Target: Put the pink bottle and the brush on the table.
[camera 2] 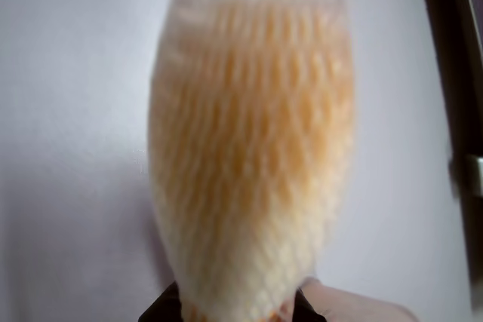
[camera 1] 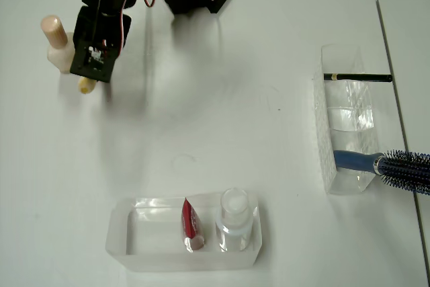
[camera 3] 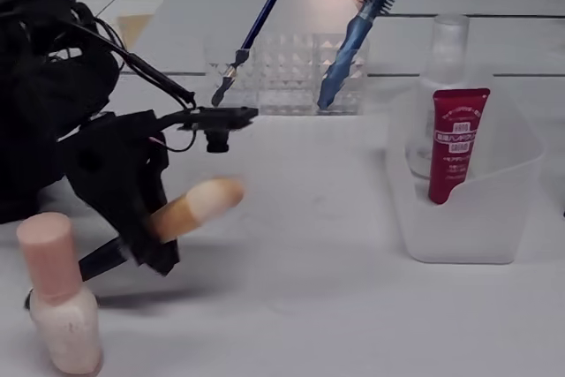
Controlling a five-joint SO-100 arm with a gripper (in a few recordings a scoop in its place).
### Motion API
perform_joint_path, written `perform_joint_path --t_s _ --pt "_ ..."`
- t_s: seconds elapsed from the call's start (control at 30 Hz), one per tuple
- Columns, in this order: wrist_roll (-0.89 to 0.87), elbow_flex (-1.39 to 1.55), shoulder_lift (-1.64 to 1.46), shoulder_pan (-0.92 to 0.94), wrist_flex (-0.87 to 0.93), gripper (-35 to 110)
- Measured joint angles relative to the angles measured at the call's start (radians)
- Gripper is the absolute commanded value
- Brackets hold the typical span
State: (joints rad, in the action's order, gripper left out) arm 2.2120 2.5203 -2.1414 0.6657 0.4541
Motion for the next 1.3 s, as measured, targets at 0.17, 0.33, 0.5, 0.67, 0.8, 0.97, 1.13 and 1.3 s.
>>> perform_joint_path --t_s 0.17,0.33,0.5,0.67,0.8,0.97,1.13,1.3 --pt "-0.009 0.097 0.002 0.0 -0.14 0" --pt "-0.011 0.121 0.017 -0.008 -0.186 0" --pt "-0.011 0.121 0.064 -0.025 -0.199 0" --pt "-0.011 0.12 0.115 -0.015 -0.195 0" --pt "-0.009 0.109 0.15 -0.017 -0.193 0" --pt "0.005 0.043 0.232 -0.015 -0.193 0" --pt "0.018 -0.015 0.298 -0.015 -0.215 0" --pt "0.018 -0.017 0.314 -0.015 -0.215 4"
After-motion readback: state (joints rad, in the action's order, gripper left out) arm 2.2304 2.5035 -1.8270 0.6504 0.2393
